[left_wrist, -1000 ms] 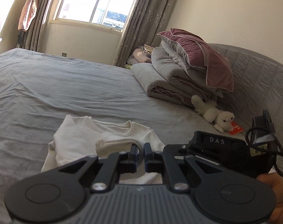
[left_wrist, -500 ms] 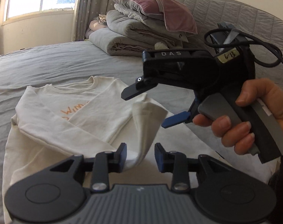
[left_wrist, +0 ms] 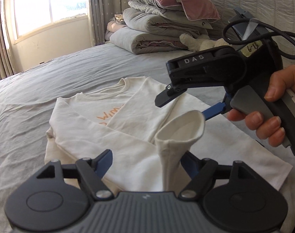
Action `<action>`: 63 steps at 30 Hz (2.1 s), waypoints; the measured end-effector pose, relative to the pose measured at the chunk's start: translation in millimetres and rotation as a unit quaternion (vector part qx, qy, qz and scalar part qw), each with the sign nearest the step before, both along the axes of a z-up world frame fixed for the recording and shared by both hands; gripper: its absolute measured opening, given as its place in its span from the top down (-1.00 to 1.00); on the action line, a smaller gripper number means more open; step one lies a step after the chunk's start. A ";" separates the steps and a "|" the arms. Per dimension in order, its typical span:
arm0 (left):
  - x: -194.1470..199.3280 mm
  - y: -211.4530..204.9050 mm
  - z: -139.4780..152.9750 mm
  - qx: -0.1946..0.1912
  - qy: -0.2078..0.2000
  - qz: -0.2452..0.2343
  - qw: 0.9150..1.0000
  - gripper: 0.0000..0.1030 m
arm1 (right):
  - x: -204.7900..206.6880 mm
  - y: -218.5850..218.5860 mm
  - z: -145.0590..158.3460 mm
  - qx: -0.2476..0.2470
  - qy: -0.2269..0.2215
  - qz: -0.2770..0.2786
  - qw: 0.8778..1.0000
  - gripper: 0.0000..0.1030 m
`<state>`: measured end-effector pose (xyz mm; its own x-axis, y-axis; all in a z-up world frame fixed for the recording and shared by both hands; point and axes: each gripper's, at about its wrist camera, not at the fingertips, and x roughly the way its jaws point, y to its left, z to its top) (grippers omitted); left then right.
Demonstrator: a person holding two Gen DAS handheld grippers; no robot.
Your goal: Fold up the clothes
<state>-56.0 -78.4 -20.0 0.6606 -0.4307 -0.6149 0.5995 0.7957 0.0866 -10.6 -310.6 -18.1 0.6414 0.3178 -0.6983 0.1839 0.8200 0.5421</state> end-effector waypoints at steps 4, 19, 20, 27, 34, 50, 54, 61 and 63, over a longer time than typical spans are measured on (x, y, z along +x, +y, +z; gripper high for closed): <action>6.6 5.6 0.0 0.013 0.004 0.023 1.000 -0.53 | -0.4 7.2 2.0 -0.019 -0.008 0.013 1.000 -1.00; -9.6 10.6 13.3 -0.122 0.082 -0.157 0.977 -0.52 | 3.5 10.2 -2.3 -0.032 0.002 0.010 0.999 -1.00; -11.2 11.6 14.7 -0.126 0.084 -0.165 0.974 -0.53 | 3.2 10.2 -2.1 -0.031 0.001 0.011 0.999 -1.00; 13.4 42.0 21.3 -0.115 0.065 -0.066 0.989 -0.55 | 3.4 22.1 2.1 -0.033 -0.019 0.037 0.999 -0.87; 56.8 82.6 7.4 -0.089 0.091 0.076 0.989 -0.55 | 4.9 64.4 6.5 -0.061 -0.066 0.140 0.986 -0.59; 111.4 128.6 -25.9 -0.044 0.085 0.204 0.974 -0.26 | -29.1 53.4 7.6 -0.157 -0.056 0.248 0.955 0.87; 126.9 133.2 -24.7 -0.055 0.087 0.213 0.972 -0.10 | -39.4 43.6 4.4 -0.153 -0.026 0.322 0.934 0.76; 158.1 146.1 -32.2 -0.156 0.129 0.230 0.952 0.07 | -35.9 33.9 18.9 -0.105 -0.079 0.288 0.949 -0.11; 165.6 150.2 -35.8 -0.191 0.139 0.237 0.942 0.08 | -28.6 35.6 20.1 -0.084 -0.083 0.280 0.953 -0.12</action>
